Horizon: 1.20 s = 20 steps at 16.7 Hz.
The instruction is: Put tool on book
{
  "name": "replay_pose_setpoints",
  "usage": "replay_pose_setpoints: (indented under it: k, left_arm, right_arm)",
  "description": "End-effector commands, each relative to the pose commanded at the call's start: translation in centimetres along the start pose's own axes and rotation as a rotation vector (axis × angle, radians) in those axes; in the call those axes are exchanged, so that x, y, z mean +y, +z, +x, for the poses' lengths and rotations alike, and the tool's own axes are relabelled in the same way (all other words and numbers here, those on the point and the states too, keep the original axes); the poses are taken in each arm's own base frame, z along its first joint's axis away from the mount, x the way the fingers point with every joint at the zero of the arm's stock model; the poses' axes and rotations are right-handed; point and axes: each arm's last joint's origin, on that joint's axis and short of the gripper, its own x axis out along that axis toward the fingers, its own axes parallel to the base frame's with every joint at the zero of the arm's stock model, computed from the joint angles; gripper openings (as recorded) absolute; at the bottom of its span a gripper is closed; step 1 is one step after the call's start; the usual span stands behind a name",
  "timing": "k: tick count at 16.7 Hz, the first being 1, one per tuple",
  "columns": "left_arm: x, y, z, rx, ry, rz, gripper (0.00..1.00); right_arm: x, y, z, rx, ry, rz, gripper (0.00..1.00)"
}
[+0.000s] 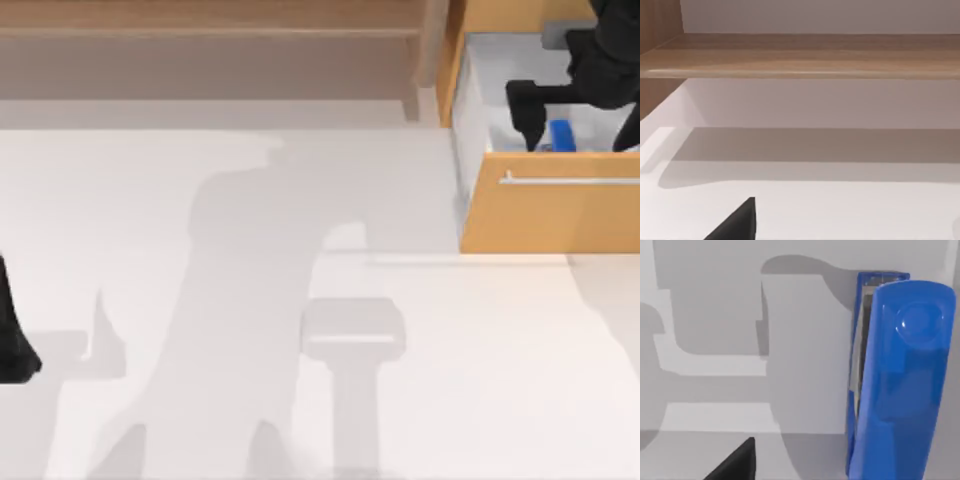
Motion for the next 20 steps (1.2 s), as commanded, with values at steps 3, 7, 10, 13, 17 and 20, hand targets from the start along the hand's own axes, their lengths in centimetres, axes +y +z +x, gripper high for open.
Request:
replay_pose_setpoints:
  k: [3,7,10,13,17,20]
  left_arm:
    - [0.0,0.0,0.0,0.000,0.000,0.000,1.00]
    - [0.0,0.0,0.0,0.000,0.000,0.000,1.00]
    - [0.0,0.0,0.0,0.000,0.000,0.000,1.00]
    - [0.0,0.0,0.0,0.000,0.000,0.000,1.00]
    - [0.0,0.0,0.0,0.000,0.000,0.000,1.00]
    - [0.0,0.0,0.0,0.000,0.000,0.000,1.00]
  right_arm:
    - [0.0,0.0,0.0,0.000,0.000,0.000,1.00]
    - [-0.2,0.0,0.1,-0.001,-0.001,0.003,1.00]
    - [-0.2,-0.1,0.3,-0.003,-0.001,0.001,1.00]
    - [-0.1,-0.3,0.5,-0.001,-0.001,0.000,1.00]
    - [-0.1,-0.3,0.9,0.000,-0.001,0.000,1.00]
    - [0.0,-0.3,1.6,0.003,-0.001,-0.001,1.00]
